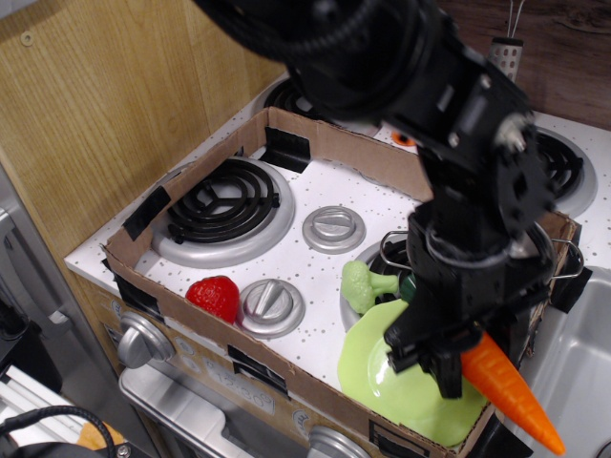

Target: Put carrot on plate

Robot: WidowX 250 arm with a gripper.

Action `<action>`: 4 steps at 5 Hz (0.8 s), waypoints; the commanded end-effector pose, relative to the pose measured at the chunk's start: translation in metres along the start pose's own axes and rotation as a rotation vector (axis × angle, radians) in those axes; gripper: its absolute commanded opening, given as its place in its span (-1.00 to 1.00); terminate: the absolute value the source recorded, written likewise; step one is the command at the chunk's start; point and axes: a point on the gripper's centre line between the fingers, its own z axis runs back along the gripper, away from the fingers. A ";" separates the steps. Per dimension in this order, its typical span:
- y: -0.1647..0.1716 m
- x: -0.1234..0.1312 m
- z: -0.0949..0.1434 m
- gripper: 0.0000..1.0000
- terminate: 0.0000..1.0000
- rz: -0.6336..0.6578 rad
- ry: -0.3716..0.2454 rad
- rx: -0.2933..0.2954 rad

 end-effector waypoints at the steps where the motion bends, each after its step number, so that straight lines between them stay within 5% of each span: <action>1: -0.002 0.007 0.008 1.00 -1.00 -0.016 -0.014 -0.039; 3: 0.000 0.030 0.037 1.00 -1.00 -0.083 -0.024 0.025; 4: -0.016 0.046 0.086 1.00 -1.00 -0.098 -0.066 0.126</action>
